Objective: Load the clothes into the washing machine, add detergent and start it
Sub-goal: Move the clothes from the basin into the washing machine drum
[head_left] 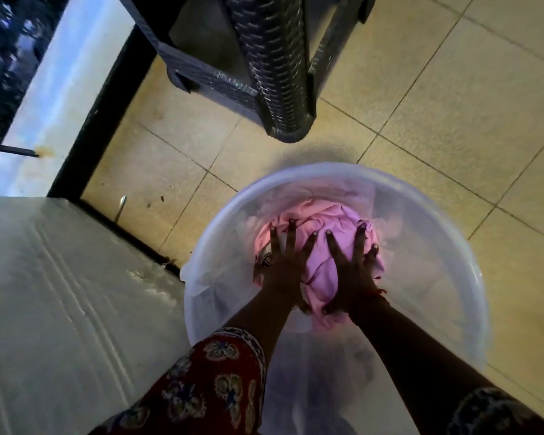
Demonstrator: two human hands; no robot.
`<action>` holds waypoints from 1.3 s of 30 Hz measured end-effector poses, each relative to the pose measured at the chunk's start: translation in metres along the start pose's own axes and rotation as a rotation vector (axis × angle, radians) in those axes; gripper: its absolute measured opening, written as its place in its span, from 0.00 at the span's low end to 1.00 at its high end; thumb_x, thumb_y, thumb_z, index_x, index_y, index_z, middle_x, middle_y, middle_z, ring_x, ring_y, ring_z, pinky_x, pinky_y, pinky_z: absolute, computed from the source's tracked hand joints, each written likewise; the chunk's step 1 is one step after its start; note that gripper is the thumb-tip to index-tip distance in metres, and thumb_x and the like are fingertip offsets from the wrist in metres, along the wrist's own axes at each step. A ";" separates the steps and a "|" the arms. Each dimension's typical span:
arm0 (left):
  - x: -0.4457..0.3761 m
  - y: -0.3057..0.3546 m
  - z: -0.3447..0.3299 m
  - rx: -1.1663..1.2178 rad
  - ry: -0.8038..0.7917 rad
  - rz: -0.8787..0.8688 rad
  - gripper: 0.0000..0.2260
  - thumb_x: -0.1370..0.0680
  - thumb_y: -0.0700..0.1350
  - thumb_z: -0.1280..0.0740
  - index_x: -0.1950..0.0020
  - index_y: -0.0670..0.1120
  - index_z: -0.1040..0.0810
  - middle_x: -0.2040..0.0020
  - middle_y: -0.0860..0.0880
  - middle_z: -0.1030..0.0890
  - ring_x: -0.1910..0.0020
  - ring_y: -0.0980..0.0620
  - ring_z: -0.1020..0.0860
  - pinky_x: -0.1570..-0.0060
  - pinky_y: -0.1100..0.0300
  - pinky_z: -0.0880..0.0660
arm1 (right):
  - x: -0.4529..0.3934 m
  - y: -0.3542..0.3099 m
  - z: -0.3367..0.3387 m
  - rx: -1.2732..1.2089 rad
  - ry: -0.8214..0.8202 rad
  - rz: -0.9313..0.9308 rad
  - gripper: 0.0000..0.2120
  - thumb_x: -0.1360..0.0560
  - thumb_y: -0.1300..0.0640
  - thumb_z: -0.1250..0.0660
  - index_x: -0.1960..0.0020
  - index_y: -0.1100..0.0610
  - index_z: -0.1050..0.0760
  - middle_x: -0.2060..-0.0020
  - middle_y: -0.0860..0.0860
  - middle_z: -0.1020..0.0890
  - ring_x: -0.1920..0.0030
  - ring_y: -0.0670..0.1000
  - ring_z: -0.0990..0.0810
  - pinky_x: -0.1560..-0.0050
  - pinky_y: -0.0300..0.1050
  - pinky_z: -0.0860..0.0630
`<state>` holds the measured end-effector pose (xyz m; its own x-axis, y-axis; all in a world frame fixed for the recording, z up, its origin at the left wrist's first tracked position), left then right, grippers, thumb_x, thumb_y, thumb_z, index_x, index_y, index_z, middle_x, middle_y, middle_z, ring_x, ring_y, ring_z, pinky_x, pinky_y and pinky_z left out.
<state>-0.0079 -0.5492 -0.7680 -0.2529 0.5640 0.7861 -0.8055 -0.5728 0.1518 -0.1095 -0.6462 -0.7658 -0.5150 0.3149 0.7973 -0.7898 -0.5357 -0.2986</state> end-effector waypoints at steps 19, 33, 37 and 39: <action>-0.049 0.006 -0.001 0.340 0.488 -0.225 0.29 0.29 0.60 0.40 0.33 0.46 0.25 0.35 0.42 0.23 0.33 0.39 0.29 0.31 0.37 0.42 | -0.045 -0.007 -0.010 0.031 0.182 0.066 0.26 0.34 0.49 0.34 0.39 0.58 0.24 0.42 0.64 0.23 0.37 0.70 0.30 0.39 0.64 0.31; 0.134 0.034 0.140 0.347 0.412 -0.241 0.24 0.29 0.56 0.34 0.36 0.46 0.23 0.38 0.44 0.22 0.33 0.42 0.28 0.30 0.40 0.40 | 0.139 -0.073 0.118 -0.376 0.245 0.084 0.30 0.28 0.35 0.46 0.34 0.51 0.27 0.32 0.58 0.29 0.35 0.59 0.26 0.32 0.49 0.35; 0.203 0.044 0.216 0.325 0.421 -0.179 0.31 0.29 0.62 0.41 0.31 0.47 0.28 0.32 0.44 0.26 0.29 0.42 0.32 0.27 0.43 0.48 | 0.216 -0.108 0.198 -0.375 0.312 0.083 0.26 0.33 0.47 0.35 0.38 0.58 0.23 0.34 0.66 0.29 0.40 0.66 0.24 0.41 0.56 0.26; 0.236 0.050 0.258 0.281 0.459 -0.180 0.29 0.32 0.61 0.38 0.35 0.48 0.25 0.38 0.44 0.22 0.35 0.42 0.27 0.29 0.43 0.47 | 0.249 -0.123 0.233 -0.392 0.318 0.127 0.30 0.32 0.41 0.40 0.37 0.58 0.24 0.34 0.64 0.28 0.38 0.65 0.25 0.39 0.55 0.27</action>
<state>0.0302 -0.5982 -0.4201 -0.3824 0.8320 0.4019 -0.6999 -0.5448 0.4619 -0.0628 -0.6840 -0.4084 -0.6425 0.5212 0.5617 -0.7487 -0.2708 -0.6051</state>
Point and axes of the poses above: each hand's wrist, its own x-axis away from the middle knuckle, its own z-axis out of the back of the hand, y = z × x, the point moved 5 cm from there along -x, towards the middle knuckle
